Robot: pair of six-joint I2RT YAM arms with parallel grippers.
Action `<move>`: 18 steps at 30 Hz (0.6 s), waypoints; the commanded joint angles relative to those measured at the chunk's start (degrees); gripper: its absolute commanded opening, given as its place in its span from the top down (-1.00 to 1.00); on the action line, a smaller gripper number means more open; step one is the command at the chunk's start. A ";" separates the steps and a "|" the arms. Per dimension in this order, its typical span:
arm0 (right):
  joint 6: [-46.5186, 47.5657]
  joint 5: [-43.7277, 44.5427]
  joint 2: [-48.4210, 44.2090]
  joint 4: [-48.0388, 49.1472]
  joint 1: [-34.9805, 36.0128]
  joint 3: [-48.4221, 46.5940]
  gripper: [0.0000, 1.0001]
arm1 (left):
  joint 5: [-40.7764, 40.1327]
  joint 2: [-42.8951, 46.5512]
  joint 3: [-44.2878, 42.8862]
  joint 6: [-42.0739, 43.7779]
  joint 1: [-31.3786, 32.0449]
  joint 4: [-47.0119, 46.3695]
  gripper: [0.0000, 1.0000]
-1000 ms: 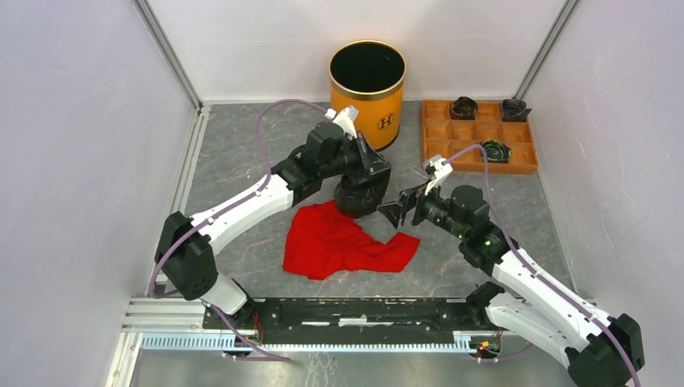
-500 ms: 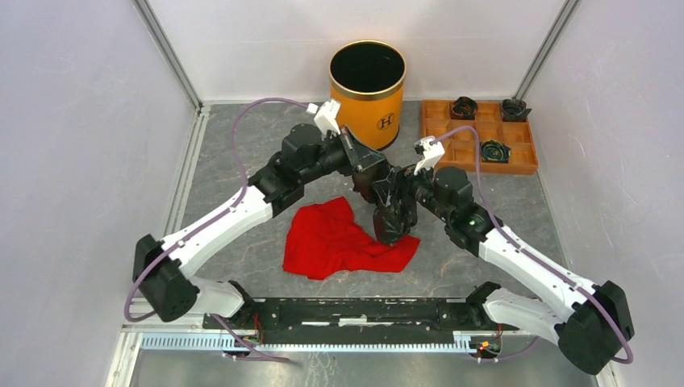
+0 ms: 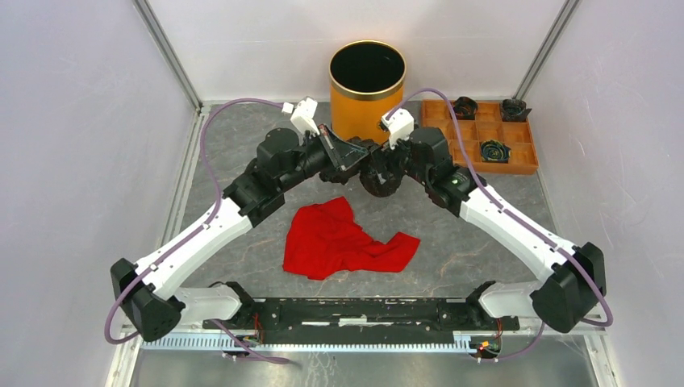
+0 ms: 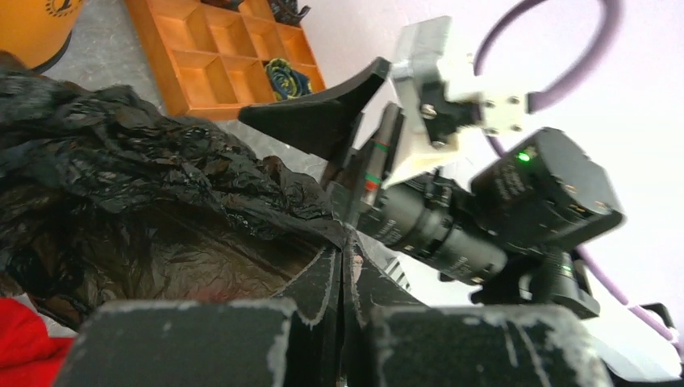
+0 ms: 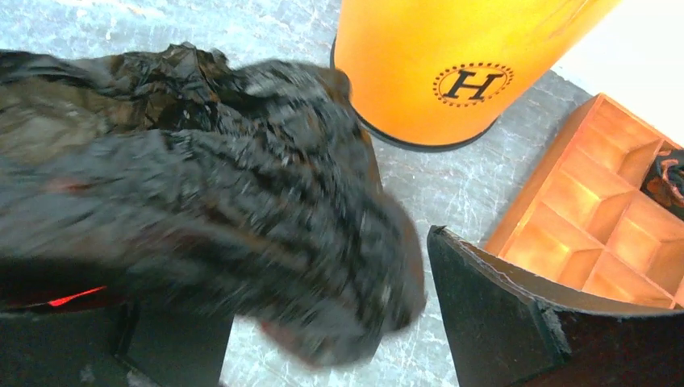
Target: Put the trash bags into the trash bin
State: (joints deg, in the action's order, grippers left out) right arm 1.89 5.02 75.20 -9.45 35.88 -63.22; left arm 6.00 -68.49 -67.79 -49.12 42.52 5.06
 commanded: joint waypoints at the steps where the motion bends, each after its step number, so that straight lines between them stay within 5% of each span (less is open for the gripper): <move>1: 0.77 1.13 -3.09 -9.82 0.91 -1.42 -0.81 | 0.14 -2.71 0.35 -0.60 -0.89 -0.36 0.96; 3: -1.51 1.43 -7.31 -11.18 2.08 1.29 -0.95 | 0.39 -3.61 0.84 -1.92 -1.16 -2.30 0.96; 8: -6.13 -7.22 -16.14 -9.07 7.71 5.60 -0.96 | 6.25 -8.24 1.21 -5.63 -2.33 -8.42 0.96; 12: -14.24 -7.81 -18.04 4.21 11.41 13.41 -0.96 | 11.89 -11.19 3.13 -10.80 -2.79 -14.37 0.96; 15: -18.44 2.49 -16.50 15.12 16.61 18.12 -0.96 | 13.70 -11.66 4.97 -14.54 -2.75 -18.39 0.96; 18: -17.19 23.05 -13.22 20.32 22.78 18.85 -0.96 | 14.55 -11.54 5.68 -16.14 -2.80 -19.38 0.96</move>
State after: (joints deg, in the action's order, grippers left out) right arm -12.19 6.15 58.39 -2.02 52.56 -46.02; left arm 16.49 -80.53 -62.52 -59.31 39.88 -6.83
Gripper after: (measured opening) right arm 0.980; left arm 0.029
